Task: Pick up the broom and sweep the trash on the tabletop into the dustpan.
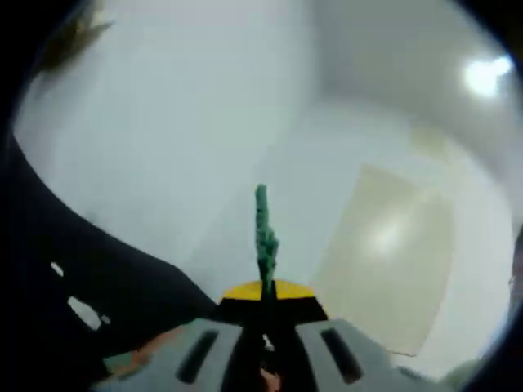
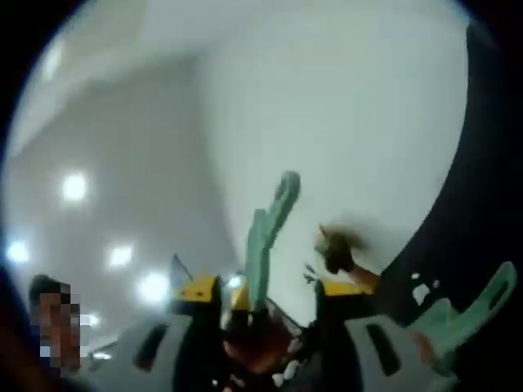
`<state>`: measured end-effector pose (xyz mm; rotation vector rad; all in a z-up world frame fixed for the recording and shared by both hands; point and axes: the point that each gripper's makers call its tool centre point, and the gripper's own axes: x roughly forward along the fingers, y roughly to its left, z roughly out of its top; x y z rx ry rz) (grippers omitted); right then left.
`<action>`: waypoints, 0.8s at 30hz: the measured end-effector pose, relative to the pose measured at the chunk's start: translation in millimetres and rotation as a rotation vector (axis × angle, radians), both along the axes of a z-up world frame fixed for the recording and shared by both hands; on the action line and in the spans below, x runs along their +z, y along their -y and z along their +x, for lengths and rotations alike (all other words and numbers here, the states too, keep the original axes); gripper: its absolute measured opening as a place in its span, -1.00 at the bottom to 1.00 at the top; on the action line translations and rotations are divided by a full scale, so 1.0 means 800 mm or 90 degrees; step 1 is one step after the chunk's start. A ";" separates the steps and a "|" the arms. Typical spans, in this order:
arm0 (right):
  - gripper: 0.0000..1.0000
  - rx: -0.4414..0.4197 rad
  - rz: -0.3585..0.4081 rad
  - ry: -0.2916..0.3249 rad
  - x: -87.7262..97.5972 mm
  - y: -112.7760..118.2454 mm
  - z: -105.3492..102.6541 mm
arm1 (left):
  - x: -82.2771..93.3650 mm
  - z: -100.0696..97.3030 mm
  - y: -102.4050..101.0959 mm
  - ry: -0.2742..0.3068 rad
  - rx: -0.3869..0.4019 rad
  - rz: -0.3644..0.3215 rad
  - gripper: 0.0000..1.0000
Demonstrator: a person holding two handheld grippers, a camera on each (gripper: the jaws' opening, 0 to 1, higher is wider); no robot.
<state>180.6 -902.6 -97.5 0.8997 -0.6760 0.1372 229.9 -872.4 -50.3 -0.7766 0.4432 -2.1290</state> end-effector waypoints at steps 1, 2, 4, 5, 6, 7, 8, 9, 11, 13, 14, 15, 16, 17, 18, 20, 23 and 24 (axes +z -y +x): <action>-0.07 0.003 0.010 0.022 0.006 0.000 0.002 | -0.001 -0.002 0.000 -0.006 0.000 0.002 -0.97; -0.11 -0.001 0.015 0.046 0.012 -0.001 0.002 | -0.003 -0.004 0.002 -0.010 0.001 0.002 -0.97; -0.18 -0.021 0.020 0.058 0.015 0.001 0.006 | -0.006 -0.005 0.004 -0.022 0.006 0.005 -0.97; -0.22 -0.034 0.024 0.071 0.018 0.004 0.006 | -0.007 -0.005 0.004 -0.027 0.009 0.004 -0.97; -0.23 -0.047 0.032 0.093 0.022 0.007 0.004 | -0.006 -0.002 0.005 -0.036 0.013 0.005 -0.97; -0.24 -0.059 0.045 0.115 0.026 0.011 0.000 | -0.006 0.000 0.005 -0.047 0.020 0.001 -0.97; -0.26 -0.055 0.053 0.123 0.027 0.010 0.001 | -0.006 0.002 0.006 -0.059 0.026 0.000 -0.97; -0.27 -0.063 0.058 0.132 0.028 0.012 0.001 | -0.007 0.003 0.005 -0.065 0.030 -0.002 -0.97; -0.34 -0.084 0.071 0.148 0.030 0.017 -0.001 | -0.008 0.006 0.004 -0.081 0.044 -0.004 -0.97; -0.38 -0.086 0.078 0.154 0.031 0.019 0.001 | -0.011 0.005 0.004 -0.090 0.044 -0.005 -0.96; -0.38 -0.086 0.079 0.152 0.032 0.020 0.003 | -0.012 0.004 0.005 -0.091 0.039 -0.002 -0.96; -0.39 -0.080 0.069 0.147 0.033 0.018 0.007 | -0.014 0.002 0.005 -0.089 0.035 0.001 -0.96; -0.39 -0.080 0.068 0.144 0.032 0.018 0.008 | -0.017 0.000 0.005 -0.087 0.033 0.004 -0.96; -0.41 -0.083 0.067 0.143 0.032 0.018 0.007 | -0.019 0.000 0.005 -0.086 0.032 0.006 -0.96; -0.45 -0.084 0.066 0.142 0.031 0.020 0.006 | -0.022 0.000 0.004 -0.085 0.032 0.008 -0.96; -0.50 -0.088 0.068 0.139 0.029 0.023 0.005 | -0.026 0.002 0.005 -0.088 0.033 0.012 -0.96; -0.58 -0.091 0.077 0.135 0.023 0.028 0.005 | -0.033 0.003 0.007 -0.095 0.032 0.019 -0.96; -0.63 -0.090 0.078 0.137 0.022 0.028 0.006 | -0.035 0.002 0.008 -0.097 0.033 0.021 -0.96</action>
